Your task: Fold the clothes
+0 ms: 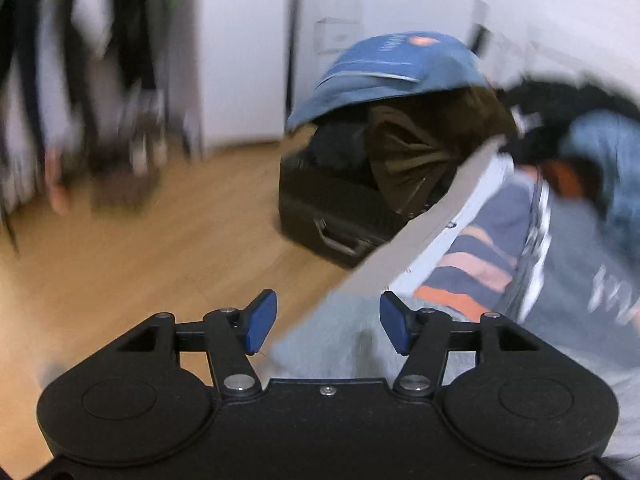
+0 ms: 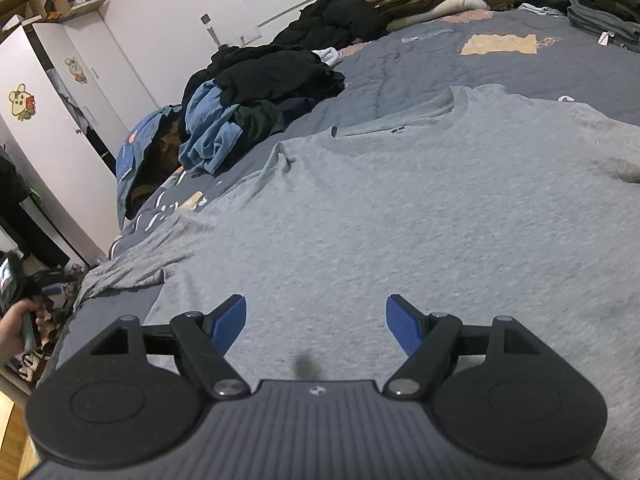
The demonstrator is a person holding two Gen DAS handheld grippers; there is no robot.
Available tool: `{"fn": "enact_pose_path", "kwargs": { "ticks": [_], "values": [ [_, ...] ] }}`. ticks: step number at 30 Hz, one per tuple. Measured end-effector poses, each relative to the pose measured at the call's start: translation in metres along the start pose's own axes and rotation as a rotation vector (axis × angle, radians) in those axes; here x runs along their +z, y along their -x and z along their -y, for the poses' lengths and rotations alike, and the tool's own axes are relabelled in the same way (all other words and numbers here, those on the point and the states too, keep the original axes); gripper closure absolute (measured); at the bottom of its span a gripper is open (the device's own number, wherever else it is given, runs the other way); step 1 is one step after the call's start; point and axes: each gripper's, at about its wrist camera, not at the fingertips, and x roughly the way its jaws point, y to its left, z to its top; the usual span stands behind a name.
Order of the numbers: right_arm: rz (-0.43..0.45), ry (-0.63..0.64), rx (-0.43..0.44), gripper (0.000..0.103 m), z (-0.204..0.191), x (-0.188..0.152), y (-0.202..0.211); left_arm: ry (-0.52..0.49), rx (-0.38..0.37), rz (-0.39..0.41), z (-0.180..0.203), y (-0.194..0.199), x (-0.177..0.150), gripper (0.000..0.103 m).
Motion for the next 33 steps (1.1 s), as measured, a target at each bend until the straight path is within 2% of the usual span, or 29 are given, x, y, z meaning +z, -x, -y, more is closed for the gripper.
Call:
{"fn": "enact_pose_path", "kwargs": {
  "ticks": [5,7,11,19,20,21,22,23,25,28,33],
  "values": [
    [0.006,-0.014,0.006,0.027,0.0,0.001,0.002,0.36,-0.19,-0.034,-0.051,0.017,-0.035,0.048],
    [0.01,-0.01,0.011,0.027,-0.002,0.001,0.004,0.407,-0.227,-0.045,-0.051,0.015,-0.044,0.048],
    [0.021,-0.002,0.022,0.027,-0.006,0.001,0.007,0.426,-0.212,-0.065,-0.04,-0.005,-0.048,0.048],
    [0.004,0.001,0.018,0.026,-0.007,-0.003,0.0,0.533,-0.153,-0.044,-0.042,-0.034,-0.045,0.049],
    [-0.001,0.0,0.017,0.026,-0.006,-0.004,-0.002,0.531,-0.142,-0.034,-0.041,-0.036,-0.043,0.06],
    [-0.005,0.0,0.017,0.026,-0.007,-0.005,-0.003,0.511,-0.13,-0.02,-0.038,-0.034,-0.04,0.083],
    [-0.009,0.0,0.016,0.026,-0.007,-0.005,-0.005,0.491,-0.117,-0.006,-0.035,-0.033,-0.037,0.087],
    [-0.013,0.001,0.014,0.026,-0.007,-0.006,-0.006,0.47,-0.107,0.008,-0.032,-0.032,-0.034,0.089],
    [-0.017,0.005,0.011,0.026,-0.008,-0.007,-0.006,0.418,-0.134,0.044,-0.021,-0.022,-0.027,0.091],
    [-0.007,0.006,0.013,0.026,-0.007,-0.006,-0.005,0.329,-0.219,0.095,0.004,0.002,-0.015,0.091],
    [0.023,-0.028,0.018,0.026,-0.001,0.001,0.004,0.127,-0.419,0.141,0.085,0.059,-0.012,0.092]
  ]
}}
